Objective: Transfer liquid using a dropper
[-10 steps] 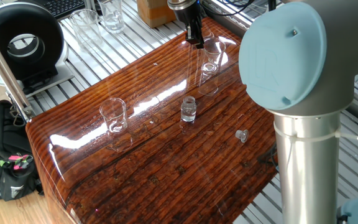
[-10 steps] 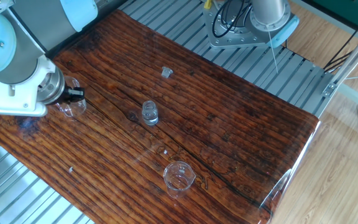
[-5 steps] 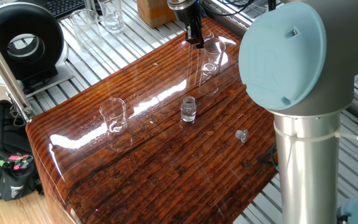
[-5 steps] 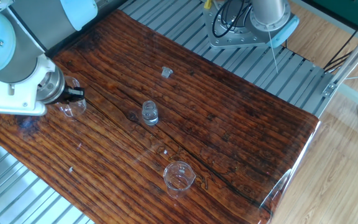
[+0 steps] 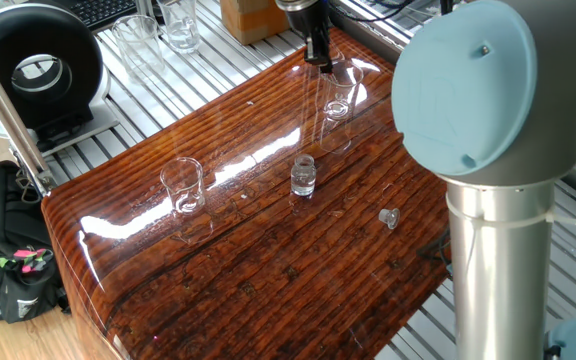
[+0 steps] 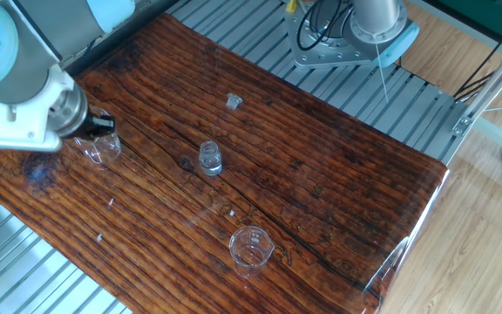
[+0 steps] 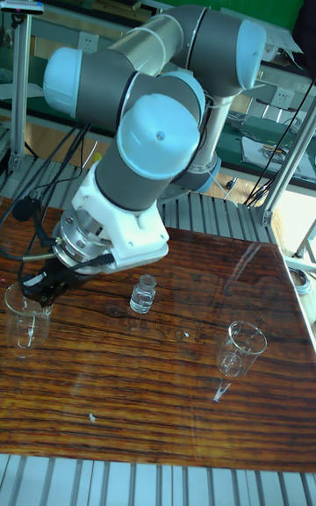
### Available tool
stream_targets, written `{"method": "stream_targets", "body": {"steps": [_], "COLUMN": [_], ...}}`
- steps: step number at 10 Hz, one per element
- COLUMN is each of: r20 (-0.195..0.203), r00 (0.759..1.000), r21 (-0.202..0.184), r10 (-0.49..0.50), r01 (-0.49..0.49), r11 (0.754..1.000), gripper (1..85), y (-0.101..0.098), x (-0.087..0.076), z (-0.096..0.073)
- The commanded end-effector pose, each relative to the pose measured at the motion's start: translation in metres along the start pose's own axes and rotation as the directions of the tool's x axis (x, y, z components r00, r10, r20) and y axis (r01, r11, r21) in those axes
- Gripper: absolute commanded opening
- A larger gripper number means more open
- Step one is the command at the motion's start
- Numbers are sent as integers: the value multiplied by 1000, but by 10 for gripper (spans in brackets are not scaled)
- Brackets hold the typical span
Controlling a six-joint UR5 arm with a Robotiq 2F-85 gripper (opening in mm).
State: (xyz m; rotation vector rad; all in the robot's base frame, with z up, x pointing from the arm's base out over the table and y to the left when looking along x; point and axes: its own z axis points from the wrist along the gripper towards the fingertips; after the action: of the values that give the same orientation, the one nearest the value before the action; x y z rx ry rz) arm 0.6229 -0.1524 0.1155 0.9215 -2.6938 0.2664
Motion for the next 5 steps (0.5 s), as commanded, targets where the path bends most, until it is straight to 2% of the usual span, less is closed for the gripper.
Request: {"method": "stream_targets", "body": {"steps": [1, 3, 5], "r20": [55, 95, 162], "r00": [999, 995, 987], "r21": [-29, -15, 23], "r10": [1, -4, -1], "r01": [1, 6, -2], "r11": [1000, 1000, 1000], "gripper": [20, 20, 20], "y": [14, 25, 31], "x": [11, 19, 22], "z": [-19, -32, -41]}}
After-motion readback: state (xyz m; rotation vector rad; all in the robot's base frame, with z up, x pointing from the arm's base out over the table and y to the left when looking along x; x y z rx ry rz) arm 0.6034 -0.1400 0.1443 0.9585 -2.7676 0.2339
